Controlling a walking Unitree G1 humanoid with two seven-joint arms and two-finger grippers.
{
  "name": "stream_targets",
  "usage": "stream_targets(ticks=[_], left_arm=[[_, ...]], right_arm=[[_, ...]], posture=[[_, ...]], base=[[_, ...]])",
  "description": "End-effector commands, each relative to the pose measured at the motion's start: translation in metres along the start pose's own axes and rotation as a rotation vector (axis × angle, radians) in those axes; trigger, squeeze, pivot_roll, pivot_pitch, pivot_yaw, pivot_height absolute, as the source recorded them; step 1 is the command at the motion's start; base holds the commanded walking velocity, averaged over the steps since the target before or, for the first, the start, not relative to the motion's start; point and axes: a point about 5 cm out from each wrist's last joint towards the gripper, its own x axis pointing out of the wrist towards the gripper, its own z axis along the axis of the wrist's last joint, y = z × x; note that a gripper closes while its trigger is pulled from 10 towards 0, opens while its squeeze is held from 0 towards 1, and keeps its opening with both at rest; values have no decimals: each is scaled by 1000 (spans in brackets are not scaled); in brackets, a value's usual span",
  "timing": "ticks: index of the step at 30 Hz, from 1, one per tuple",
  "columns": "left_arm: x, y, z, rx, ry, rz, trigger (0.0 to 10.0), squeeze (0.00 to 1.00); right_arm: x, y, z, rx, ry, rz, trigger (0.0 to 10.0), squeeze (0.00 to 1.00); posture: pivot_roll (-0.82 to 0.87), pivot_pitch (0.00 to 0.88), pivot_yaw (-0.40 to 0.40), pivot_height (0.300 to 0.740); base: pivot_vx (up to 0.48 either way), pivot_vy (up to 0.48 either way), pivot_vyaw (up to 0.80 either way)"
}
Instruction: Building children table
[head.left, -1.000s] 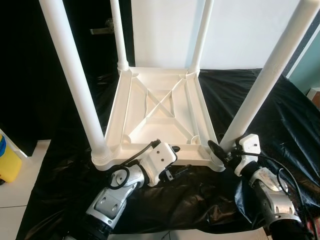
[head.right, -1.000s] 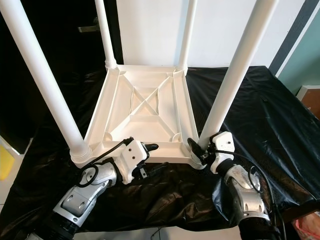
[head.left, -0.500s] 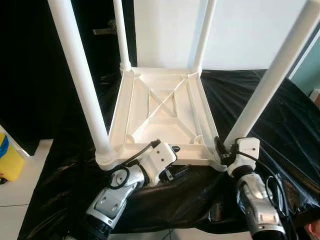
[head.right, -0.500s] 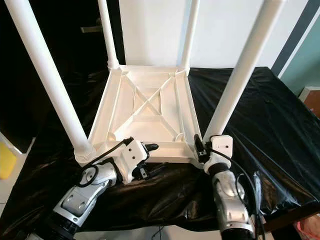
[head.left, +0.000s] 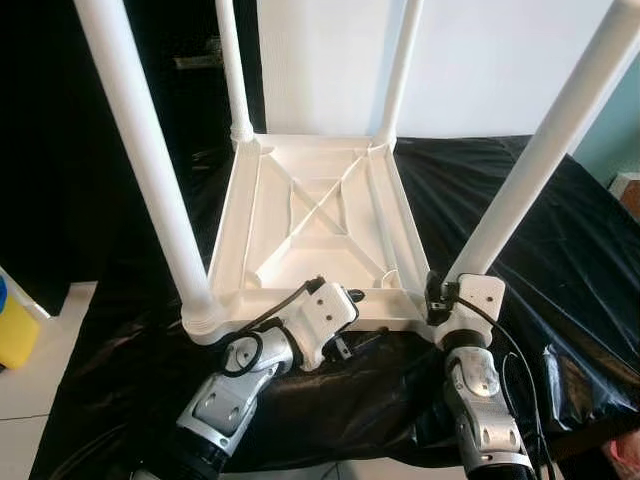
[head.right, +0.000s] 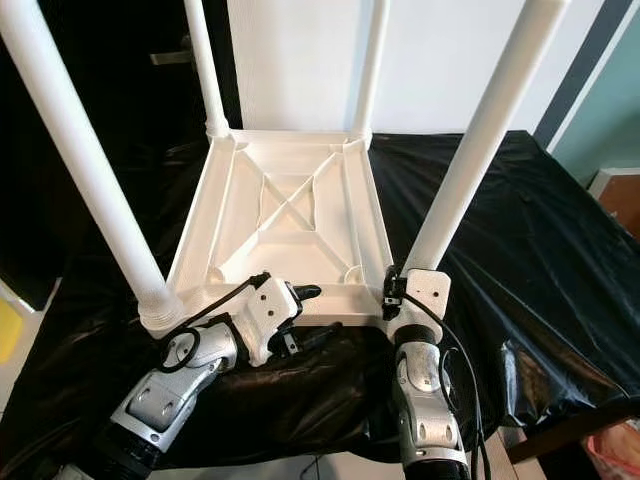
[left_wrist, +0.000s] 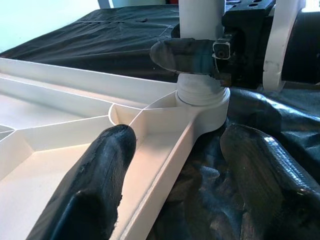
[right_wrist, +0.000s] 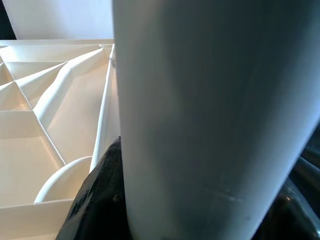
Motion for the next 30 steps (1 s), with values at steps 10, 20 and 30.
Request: stream_targets(ticks=[10, 20, 30], left_arm=[[2, -2, 0, -12, 9, -1, 10000, 0], [3, -2, 0, -9, 6, 12, 10000, 0], [2, -2, -2, -5, 9, 9, 10000, 0]], right_arm=[[-6, -2, -9, -5, 55, -3, 10000, 333], [-6, -18, 3, 9, -31, 118, 10000, 1000], [-10, -43, 3, -81, -7, 470, 10000, 0]], posture=[[-20, 0, -35, 740], [-25, 0, -42, 740], [-25, 0, -38, 740]], base=[[0, 0, 0], [0, 0, 0], [0, 0, 0]])
